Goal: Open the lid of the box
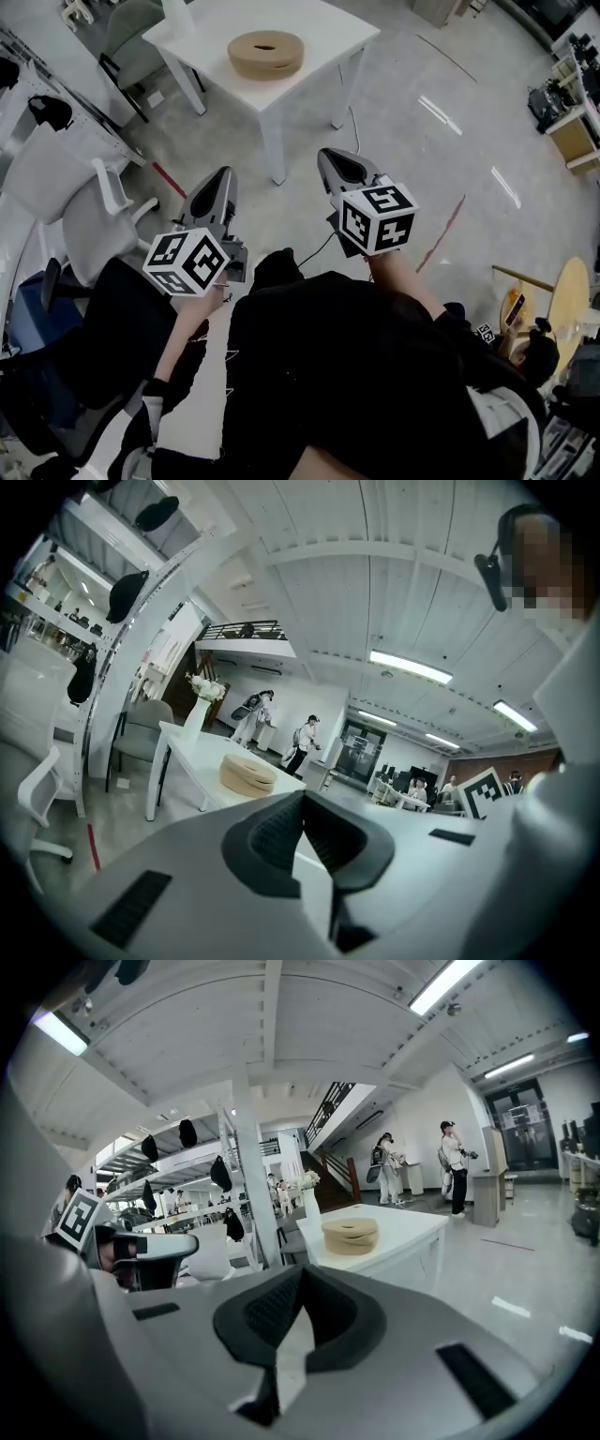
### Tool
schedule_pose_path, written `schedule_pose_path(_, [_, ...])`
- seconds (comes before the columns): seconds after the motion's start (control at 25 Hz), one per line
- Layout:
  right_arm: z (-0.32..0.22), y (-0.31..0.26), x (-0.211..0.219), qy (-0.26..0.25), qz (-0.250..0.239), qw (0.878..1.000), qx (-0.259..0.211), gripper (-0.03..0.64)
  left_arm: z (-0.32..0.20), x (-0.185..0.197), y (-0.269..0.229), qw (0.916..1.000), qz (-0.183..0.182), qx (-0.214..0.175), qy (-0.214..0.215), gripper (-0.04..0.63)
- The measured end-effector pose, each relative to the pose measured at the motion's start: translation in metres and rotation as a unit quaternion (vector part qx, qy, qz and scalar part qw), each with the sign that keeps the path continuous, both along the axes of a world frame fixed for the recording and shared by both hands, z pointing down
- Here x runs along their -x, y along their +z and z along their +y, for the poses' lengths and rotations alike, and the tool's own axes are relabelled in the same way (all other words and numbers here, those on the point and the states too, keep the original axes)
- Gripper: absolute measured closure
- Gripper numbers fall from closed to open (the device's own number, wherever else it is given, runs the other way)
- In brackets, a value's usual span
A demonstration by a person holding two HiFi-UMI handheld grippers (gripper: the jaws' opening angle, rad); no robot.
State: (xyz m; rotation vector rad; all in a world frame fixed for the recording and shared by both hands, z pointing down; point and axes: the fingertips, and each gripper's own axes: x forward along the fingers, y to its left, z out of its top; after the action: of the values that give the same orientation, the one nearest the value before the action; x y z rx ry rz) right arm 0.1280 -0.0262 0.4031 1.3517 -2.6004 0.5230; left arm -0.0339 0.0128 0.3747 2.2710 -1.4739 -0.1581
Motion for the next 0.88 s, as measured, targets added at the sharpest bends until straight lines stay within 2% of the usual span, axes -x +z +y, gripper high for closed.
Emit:
schedule_pose_path(0.36, [-0.009, 0.019, 0.006, -0.005, 0.000, 1.000, 0.029, 0.612, -0.008, 0.004, 0.011, 0.9999, 0.003, 0.013, -0.001, 0.584])
schedule_pose_path(0.52, [-0.020, 0.022, 0.011, 0.003, -0.006, 1.000, 0.025, 0.612, -0.017, 0.010, 0.017, 0.9999, 0.000, 0.016, 0.000, 0.584])
schedule_pose_path(0.72, [-0.044, 0.024, 0.026, 0.001, -0.003, 1.000, 0.020, 0.612, -0.041, 0.032, 0.028, 0.9996, 0.014, 0.024, -0.011, 0.584])
schedule_pose_path(0.88, [-0.067, 0.017, 0.042, -0.001, -0.007, 1.000, 0.016, 0.612, -0.074, 0.053, 0.021, 0.9997, 0.013, 0.012, -0.017, 0.584])
